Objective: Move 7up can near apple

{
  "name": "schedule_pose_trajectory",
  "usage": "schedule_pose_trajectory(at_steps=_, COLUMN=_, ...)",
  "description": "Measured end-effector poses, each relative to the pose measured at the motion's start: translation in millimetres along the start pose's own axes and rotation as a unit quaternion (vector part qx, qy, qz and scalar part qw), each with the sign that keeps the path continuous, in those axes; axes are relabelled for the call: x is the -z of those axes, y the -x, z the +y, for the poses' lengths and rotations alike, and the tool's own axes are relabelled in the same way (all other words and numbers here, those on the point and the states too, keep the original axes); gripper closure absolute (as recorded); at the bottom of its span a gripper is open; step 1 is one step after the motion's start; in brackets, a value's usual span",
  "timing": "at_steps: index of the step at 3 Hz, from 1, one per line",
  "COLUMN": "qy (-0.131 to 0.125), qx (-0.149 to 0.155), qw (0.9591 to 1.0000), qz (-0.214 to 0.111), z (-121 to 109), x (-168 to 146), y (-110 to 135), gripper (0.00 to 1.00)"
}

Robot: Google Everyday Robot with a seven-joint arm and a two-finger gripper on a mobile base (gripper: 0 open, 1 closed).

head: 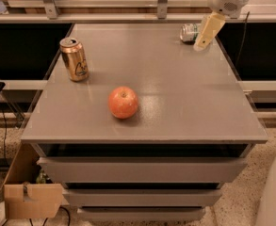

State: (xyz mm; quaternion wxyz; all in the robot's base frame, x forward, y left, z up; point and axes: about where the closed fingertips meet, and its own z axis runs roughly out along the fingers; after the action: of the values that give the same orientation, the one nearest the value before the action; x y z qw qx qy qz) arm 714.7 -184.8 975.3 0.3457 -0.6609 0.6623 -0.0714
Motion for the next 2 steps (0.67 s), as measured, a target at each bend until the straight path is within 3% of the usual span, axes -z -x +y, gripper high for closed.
schedule_pose_trajectory(at_steps=1, qy=0.003, qx=-0.015, qw=0.9996, qz=-0.024, z=-12.2, x=-37.6, y=-9.7, gripper=0.00)
schedule_pose_trajectory(at_steps=2, qy=0.003, qx=-0.015, qw=0.9996, qz=-0.024, z=-12.4, x=-39.7, y=-10.3, gripper=0.00)
